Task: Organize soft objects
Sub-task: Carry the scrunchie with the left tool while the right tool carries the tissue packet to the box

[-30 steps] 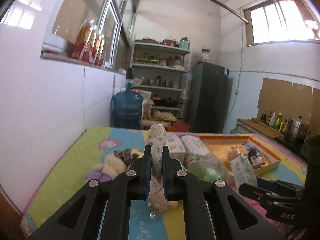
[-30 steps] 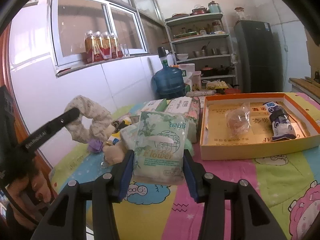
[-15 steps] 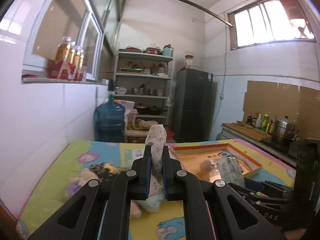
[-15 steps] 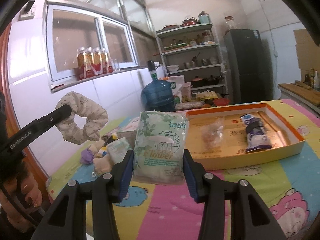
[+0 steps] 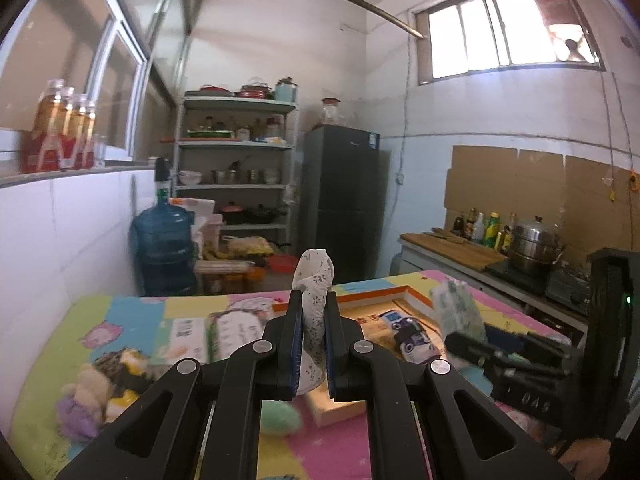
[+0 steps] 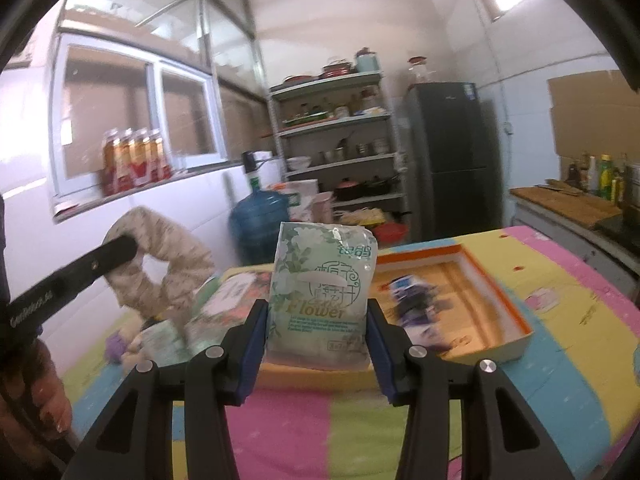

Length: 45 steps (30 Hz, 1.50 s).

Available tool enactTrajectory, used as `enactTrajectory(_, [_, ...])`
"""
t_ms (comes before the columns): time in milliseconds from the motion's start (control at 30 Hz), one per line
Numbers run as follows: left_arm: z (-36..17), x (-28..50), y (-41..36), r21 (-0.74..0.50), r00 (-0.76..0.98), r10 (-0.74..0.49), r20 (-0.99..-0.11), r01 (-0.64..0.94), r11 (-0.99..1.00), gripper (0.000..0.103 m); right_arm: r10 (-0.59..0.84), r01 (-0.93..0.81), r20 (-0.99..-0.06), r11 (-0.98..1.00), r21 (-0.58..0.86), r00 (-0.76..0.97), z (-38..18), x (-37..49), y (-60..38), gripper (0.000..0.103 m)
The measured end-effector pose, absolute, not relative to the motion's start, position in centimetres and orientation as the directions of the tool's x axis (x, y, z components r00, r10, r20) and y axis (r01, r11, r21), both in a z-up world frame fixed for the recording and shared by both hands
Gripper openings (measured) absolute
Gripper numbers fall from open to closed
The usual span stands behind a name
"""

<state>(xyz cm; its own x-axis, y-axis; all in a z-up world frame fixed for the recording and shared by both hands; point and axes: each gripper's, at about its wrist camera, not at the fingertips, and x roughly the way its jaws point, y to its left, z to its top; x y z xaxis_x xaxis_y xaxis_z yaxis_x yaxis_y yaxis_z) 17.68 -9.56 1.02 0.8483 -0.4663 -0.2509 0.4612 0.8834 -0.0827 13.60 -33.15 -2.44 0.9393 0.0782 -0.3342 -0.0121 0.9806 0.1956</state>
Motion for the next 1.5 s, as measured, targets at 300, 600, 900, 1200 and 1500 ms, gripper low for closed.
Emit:
enactTrajectory(300, [1.2, 22.6, -13.5, -0.094, 0.814, -0.498, -0.3, 0.495, 0.864, 0.009, -0.009, 0.076, -0.338, 0.98, 0.186, 0.941, -1.3, 16.6, -39.1, 0.048])
enactTrajectory(600, [0.5, 28.1, -18.5, -0.099, 0.771, -0.522, -0.365, 0.526, 0.845, 0.009, -0.033, 0.087, -0.357, 0.987, 0.134, 0.933, -0.1, 20.8, -43.2, 0.048])
enactTrajectory(900, [-0.7, 32.6, -22.7, -0.129, 0.724, -0.543, -0.425, 0.545, 0.828, 0.009, 0.015, 0.03, -0.459, 0.995, 0.091, 0.888, -0.5, 26.8, -46.7, 0.048])
enactTrajectory(1200, [-3.1, 36.1, -25.7, -0.203, 0.643, -0.577, -0.503, 0.561, 0.803, 0.009, 0.102, -0.044, -0.596, 0.993, 0.111, 0.796, -3.5, 32.7, -48.8, 0.048])
enactTrajectory(1500, [-5.7, 38.4, -26.6, -0.268, 0.587, -0.584, -0.56, 0.539, 0.799, 0.009, 0.127, -0.06, -0.667, 0.991, 0.122, 0.734, -6.4, 35.2, -49.0, 0.047])
